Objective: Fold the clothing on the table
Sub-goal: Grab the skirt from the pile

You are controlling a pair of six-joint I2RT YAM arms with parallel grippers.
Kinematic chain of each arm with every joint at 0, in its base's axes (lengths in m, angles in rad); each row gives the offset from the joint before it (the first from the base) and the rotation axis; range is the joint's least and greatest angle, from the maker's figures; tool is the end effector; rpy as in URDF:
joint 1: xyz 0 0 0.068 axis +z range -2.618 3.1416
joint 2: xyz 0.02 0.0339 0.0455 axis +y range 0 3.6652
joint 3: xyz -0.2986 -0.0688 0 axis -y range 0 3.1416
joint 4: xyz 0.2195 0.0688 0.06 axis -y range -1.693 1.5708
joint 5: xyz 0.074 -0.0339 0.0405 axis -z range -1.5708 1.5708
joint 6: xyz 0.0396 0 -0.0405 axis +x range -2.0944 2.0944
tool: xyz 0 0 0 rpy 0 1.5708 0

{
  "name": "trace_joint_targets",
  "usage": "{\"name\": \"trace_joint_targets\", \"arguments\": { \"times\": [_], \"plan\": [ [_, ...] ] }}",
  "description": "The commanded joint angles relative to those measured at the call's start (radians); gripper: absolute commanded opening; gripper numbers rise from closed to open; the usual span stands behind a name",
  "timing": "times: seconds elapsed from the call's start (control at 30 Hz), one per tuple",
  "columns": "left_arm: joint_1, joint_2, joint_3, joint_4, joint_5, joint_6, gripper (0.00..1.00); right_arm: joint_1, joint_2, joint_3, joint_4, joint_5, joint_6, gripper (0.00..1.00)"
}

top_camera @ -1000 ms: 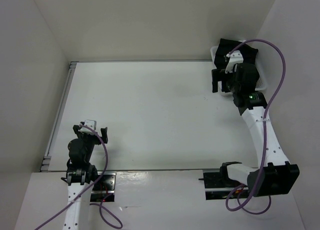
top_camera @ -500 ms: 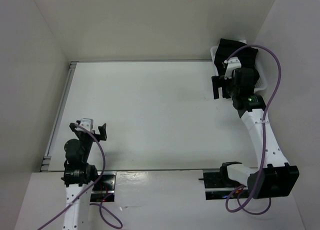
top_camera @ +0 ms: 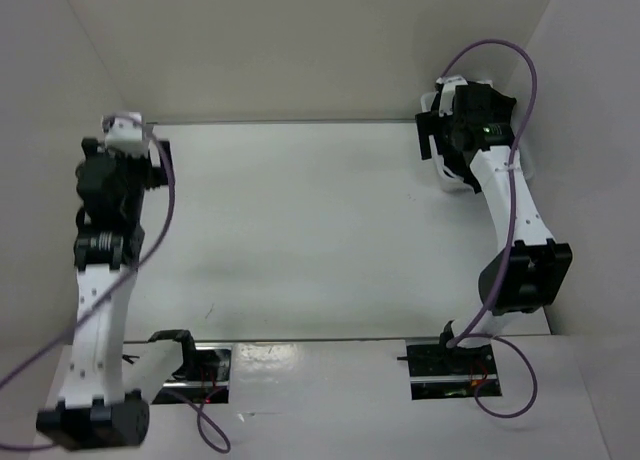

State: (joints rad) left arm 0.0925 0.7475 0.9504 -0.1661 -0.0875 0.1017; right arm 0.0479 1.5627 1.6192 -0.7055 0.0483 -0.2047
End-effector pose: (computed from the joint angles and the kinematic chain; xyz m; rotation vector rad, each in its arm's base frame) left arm 0.1165 0.0143 0.4237 -0.0627 1.5370 0.2215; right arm 0.3235 0.0136 0.4158 -0.2535 2.2080 -0.1399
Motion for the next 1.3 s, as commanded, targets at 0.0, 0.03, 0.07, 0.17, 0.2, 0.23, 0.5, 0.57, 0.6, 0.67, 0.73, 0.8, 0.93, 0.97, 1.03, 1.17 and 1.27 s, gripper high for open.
{"name": "trace_joint_targets", "arguments": {
  "times": [0.0,0.03,0.07,0.17,0.2,0.23,0.5,0.57,0.6,0.67,0.73,0.8,0.93,0.97,1.03,1.17,1.27],
  "plan": [
    [-0.002,0.342,0.294,-0.257,-0.123,-0.056,1.0,-0.002,0.066,0.09,-0.083,0.051,-0.05,0.99],
    [0.007,0.411,0.465,-0.38,-0.133,-0.056,1.0,-0.002,0.066,0.09,-0.065,0.086,-0.061,0.99],
    [0.007,0.546,0.55,-0.445,-0.133,-0.056,1.0,-0.002,0.082,0.09,-0.04,0.087,-0.061,0.99],
    [0.016,0.77,0.812,-0.68,-0.122,0.021,1.0,-0.011,0.106,0.08,-0.002,0.124,-0.061,0.99],
    [0.027,0.805,0.838,-0.729,-0.15,-0.005,1.0,-0.02,0.12,0.08,0.017,0.124,-0.061,0.99],
    [0.044,0.831,0.85,-0.742,-0.164,-0.045,1.0,-0.034,0.12,0.08,0.027,0.139,-0.061,0.99],
    [0.122,0.773,0.653,-0.529,0.018,-0.076,1.0,-0.149,0.24,0.13,0.121,0.148,0.043,0.99],
    [0.131,0.707,0.549,-0.477,0.019,-0.095,1.0,-0.181,0.257,0.12,0.144,0.119,0.06,0.99],
    [0.131,0.688,0.518,-0.446,0.031,-0.105,1.0,-0.193,0.27,0.12,0.161,0.104,0.071,0.99],
    [0.131,0.644,0.446,-0.424,0.045,-0.115,1.0,-0.215,0.28,0.1,0.202,0.084,0.083,0.99],
    [0.153,0.609,0.412,-0.414,0.097,-0.114,1.0,-0.227,0.306,0.088,0.23,0.084,0.083,0.99],
    [0.173,0.57,0.36,-0.405,0.097,-0.102,1.0,-0.227,0.33,0.088,0.242,0.107,0.083,0.99],
    [0.184,0.55,0.303,-0.403,0.088,-0.082,1.0,-0.227,0.402,0.113,0.242,0.116,0.064,0.99],
    [0.184,0.54,0.292,-0.403,0.088,-0.082,1.0,-0.227,0.411,0.122,0.251,0.125,0.064,0.99],
    [0.184,0.53,0.263,-0.403,0.097,-0.082,1.0,-0.227,0.44,0.133,0.261,0.136,0.053,0.99],
    [0.184,0.521,0.254,-0.412,0.097,-0.073,1.0,-0.227,0.482,0.154,0.261,0.136,0.053,0.99],
    [0.184,0.512,0.243,-0.412,0.097,-0.063,1.0,-0.227,0.51,0.195,0.261,0.136,0.053,0.61]
  ]
}}
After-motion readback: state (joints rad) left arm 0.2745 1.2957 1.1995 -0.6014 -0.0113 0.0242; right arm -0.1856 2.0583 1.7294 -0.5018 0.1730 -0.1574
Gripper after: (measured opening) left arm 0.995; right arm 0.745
